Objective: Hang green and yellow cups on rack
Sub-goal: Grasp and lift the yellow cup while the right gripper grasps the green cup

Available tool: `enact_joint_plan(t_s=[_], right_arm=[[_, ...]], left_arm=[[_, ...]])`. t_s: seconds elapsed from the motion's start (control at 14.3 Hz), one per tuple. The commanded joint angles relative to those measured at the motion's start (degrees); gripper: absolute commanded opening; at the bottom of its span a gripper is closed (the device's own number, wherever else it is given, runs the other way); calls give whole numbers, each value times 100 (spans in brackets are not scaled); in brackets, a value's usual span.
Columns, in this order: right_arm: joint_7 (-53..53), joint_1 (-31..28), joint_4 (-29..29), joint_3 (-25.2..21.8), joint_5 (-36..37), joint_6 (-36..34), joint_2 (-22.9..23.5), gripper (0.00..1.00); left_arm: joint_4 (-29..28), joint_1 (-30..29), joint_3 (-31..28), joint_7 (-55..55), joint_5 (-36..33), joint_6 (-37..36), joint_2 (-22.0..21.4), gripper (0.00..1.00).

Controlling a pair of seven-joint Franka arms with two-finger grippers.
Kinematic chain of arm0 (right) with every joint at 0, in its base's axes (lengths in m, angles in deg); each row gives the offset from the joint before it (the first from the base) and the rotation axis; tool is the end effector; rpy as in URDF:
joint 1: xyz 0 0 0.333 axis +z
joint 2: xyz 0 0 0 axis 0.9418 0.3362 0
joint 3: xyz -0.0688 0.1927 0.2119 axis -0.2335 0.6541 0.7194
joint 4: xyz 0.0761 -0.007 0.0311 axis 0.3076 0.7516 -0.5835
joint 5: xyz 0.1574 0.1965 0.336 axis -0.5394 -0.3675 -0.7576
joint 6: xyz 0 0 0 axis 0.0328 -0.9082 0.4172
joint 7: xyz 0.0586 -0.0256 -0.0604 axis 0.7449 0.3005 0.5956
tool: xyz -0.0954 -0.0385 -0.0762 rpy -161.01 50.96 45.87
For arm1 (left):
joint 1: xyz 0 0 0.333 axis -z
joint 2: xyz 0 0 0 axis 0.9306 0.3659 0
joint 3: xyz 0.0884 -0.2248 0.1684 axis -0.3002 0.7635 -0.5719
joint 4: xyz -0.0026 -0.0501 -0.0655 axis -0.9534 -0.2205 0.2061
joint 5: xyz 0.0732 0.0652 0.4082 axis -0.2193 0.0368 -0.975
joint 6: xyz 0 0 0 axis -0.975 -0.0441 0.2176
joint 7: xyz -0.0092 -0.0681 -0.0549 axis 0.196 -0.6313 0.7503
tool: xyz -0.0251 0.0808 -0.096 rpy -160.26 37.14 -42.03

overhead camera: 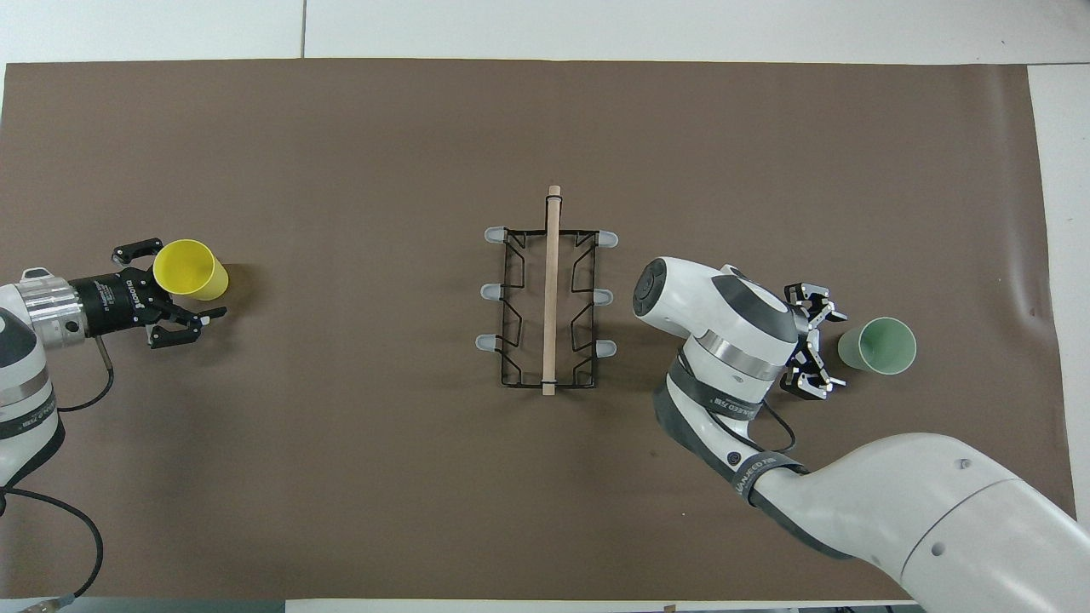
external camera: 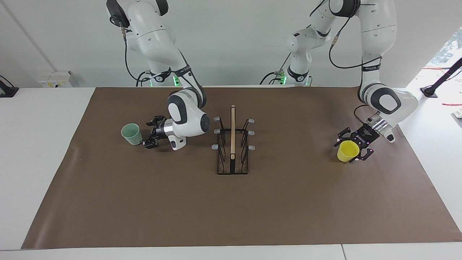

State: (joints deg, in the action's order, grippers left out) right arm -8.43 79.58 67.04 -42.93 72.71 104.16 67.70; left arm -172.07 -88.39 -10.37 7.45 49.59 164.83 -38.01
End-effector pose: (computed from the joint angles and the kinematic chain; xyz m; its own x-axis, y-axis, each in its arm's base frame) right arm 0.5094 0.1178 0.1871 -0.0277 0.5008 -0.8651 0.9791 -0.1607 -0.1243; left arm 0.5615 0.1140 0.2018 -0.2309 0.6718 -0.7038 0.9321 0.3602 0.0380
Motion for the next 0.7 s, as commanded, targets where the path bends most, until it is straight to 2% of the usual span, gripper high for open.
enact_joint_plan(t_s=[0.0, 0.07, 0.35, 0.49, 0.63], right_arm=[[68, -176, 437, 98, 298, 365, -226, 100], [33, -211, 446, 98, 315, 374, -226, 100], [-257, -351, 726, 98, 850, 576, -270, 100], [-336, -387, 850, 98, 983, 638, -305, 100], [-345, -465, 946, 98, 1123, 647, -323, 100]], left_arm=[[-138, 157, -31, -131, 136, 241, -129, 47], [-129, 175, -31, -166, 127, 302, -129, 0], [152, 263, -67, -281, 92, 364, -251, 0], [161, 298, -75, -281, 48, 356, -506, 0], [161, 324, -67, -98, -493, 321, -857, 0]])
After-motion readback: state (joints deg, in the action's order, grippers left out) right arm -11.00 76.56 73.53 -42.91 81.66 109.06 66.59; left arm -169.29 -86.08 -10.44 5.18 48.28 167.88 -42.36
